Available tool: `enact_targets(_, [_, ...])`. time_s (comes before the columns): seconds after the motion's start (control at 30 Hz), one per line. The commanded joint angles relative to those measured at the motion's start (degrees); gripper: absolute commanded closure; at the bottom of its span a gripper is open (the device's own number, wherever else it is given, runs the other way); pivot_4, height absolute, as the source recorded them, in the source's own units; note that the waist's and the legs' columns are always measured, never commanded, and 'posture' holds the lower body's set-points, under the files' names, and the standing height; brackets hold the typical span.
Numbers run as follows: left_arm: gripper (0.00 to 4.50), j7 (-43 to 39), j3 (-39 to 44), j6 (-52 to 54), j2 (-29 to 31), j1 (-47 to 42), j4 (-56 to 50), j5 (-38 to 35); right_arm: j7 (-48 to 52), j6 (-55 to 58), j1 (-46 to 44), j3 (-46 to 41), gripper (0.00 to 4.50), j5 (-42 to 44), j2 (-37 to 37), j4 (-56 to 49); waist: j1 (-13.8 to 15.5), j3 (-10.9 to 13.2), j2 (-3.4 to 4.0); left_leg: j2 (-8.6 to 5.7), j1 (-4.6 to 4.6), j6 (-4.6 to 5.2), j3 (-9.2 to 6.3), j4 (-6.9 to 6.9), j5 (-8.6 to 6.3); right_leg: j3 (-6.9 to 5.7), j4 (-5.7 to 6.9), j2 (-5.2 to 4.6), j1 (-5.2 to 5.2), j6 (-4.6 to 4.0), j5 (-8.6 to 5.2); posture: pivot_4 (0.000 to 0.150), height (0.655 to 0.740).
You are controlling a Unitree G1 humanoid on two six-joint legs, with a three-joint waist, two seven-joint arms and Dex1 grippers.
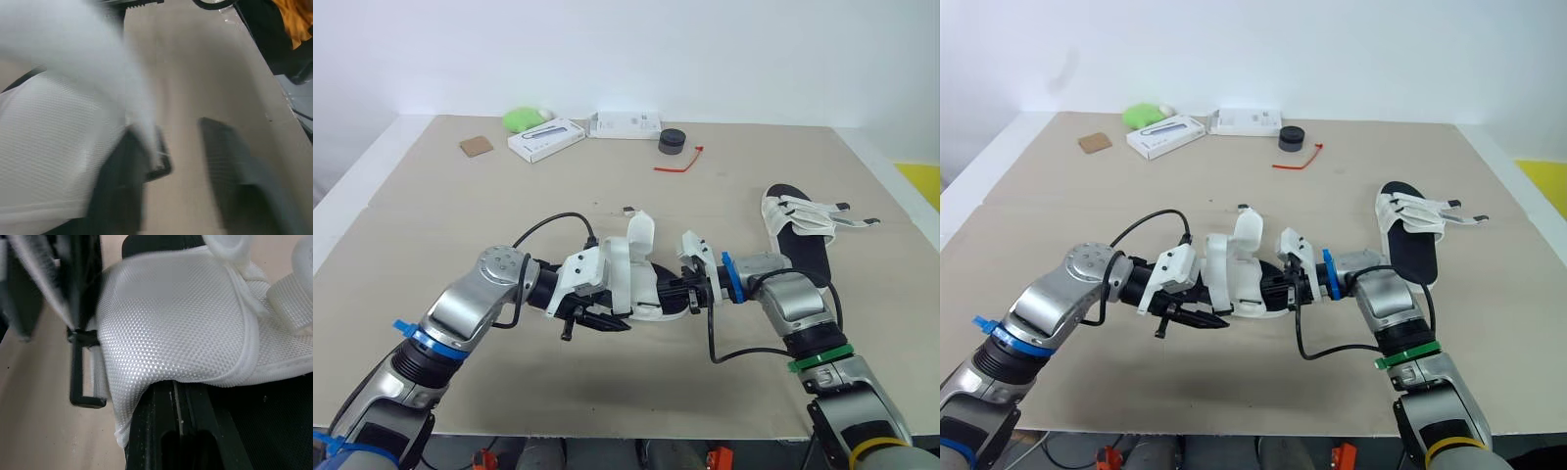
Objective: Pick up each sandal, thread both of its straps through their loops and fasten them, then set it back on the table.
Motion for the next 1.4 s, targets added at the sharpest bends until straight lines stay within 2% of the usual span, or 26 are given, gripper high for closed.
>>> enact_targets(0.03, [1.06,-0.3,2.0,1.6,1.1,-0.6,-0.3,-1.5,-0.5,0.6,1.2,2.2,4.5,-1.6,-0.1,1.9,0.0,0.0,0.0,0.0,0.02,0.02,0.0,0.01,0.01,0.0,0.0,-0.01,0.02,-0.01,0.0,0.15,0.74])
enact_targets(0.07, [0.41,0.2,2.5,1.8,1.0,-0.8,-0.5,-1.9,-0.5,0.6,1.2,2.2,4.5,-1.6,-0.1,1.9,0.1,0.0,0.0,-0.01,0.02,0.03,0.0,0.02,0.02,0.0,0.0,-0.01,0.02,-0.02,0.01,0.15,0.74])
enact_targets(0.1, [0.03,1.3,3.2,2.6,0.4,-1.3,-0.3,-2.3,-0.5,0.5,1.0,2.3,4.5,-1.7,0.0,2.1,0.1,0.0,0.0,-0.01,0.02,0.05,0.01,0.03,0.03,0.0,0.0,-0.02,0.02,-0.02,0.02,0.15,0.74])
enact_targets(0.2, [0.03,2.1,5.7,6.4,-0.9,-2.6,-0.7,-6.2,-0.4,0.3,0.7,2.4,4.5,-1.7,0.2,2.5,0.2,0.0,0.0,-0.02,0.02,0.06,0.01,0.06,0.05,0.0,0.0,-0.04,0.02,-0.02,0.04,0.15,0.74])
enact_targets(0.4, [0.03,3.5,15.1,27.4,-2.3,-7.2,-1.0,-24.6,-0.3,-0.1,0.3,2.5,4.5,-1.9,0.6,3.1,0.0,0.0,0.0,-0.01,0.0,0.07,0.01,0.05,0.04,0.0,0.0,-0.01,-0.02,-0.02,0.04,0.15,0.74])
enact_targets(0.47, [0.03,4.3,17.0,32.4,-2.1,-7.9,-0.9,-28.7,-0.3,-0.1,0.3,2.5,4.5,-1.9,0.6,3.1,-0.1,0.0,0.01,0.0,-0.01,0.07,0.01,0.04,0.04,-0.01,0.0,0.01,-0.03,0.16,0.13,0.15,0.74])
enact_targets(0.8, [0.03,15.8,18.4,41.8,-4.6,-11.1,9.5,-28.9,-0.6,0.2,0.7,2.3,4.5,-1.8,0.6,2.7,-0.2,0.0,0.0,-0.03,-0.01,0.05,0.01,0.05,0.04,-0.01,0.0,0.0,-0.04,0.16,0.13,0.15,0.74])
enact_targets(1.13, [0.03,21.1,17.1,42.7,-6.3,-9.1,8.6,-28.1,-1.1,0.1,0.8,2.1,4.5,-1.7,1.0,2.7,-0.3,0.0,0.0,-0.03,-0.01,0.04,0.0,0.01,0.03,-0.01,0.0,0.0,-0.04,0.22,0.17,0.15,0.74])
enact_targets(1.2, [0.56,22.2,17.4,42.6,-6.6,-9.1,8.8,-27.7,-1.1,0.0,0.8,2.1,4.5,-1.6,1.1,2.7,-0.3,0.0,0.0,-0.03,0.0,0.04,0.0,0.01,0.03,-0.01,0.0,0.0,-0.04,0.23,0.17,0.15,0.74])
enact_targets(1.27, [1.35,22.2,17.4,42.4,-6.4,-9.1,8.9,-27.9,-1.1,0.0,0.8,2.1,4.5,-1.6,1.2,2.8,-0.3,0.0,0.0,-0.02,0.0,0.04,0.0,0.0,0.03,-0.01,0.0,0.0,-0.05,0.22,0.17,0.15,0.74])
enact_targets(1.33, [2.4,21.9,16.6,41.6,-5.6,-8.7,8.2,-27.3,-1.1,-0.1,0.7,2.1,4.5,-1.6,1.2,2.9,-0.3,0.0,0.0,-0.02,0.0,0.04,0.0,0.0,0.03,-0.01,0.0,0.0,-0.05,0.22,0.17,0.15,0.74])
enact_targets(1.37, [3.07,21.6,16.2,41.1,-5.1,-8.4,7.8,-27.0,-1.1,-0.2,0.7,2.1,4.5,-1.6,1.2,2.9,-0.4,0.0,0.0,-0.02,0.0,0.04,0.0,0.0,0.03,-0.01,0.0,0.0,-0.05,0.22,0.17,0.15,0.74])
enact_targets(1.4, [3.36,21.1,15.8,40.6,-4.6,-8.1,7.4,-26.7,-1.0,-0.3,0.7,2.1,4.5,-1.7,1.3,3.1,-0.4,0.0,0.0,-0.02,0.0,0.04,0.0,0.0,0.03,-0.01,0.0,0.0,-0.05,0.22,0.17,0.15,0.74])
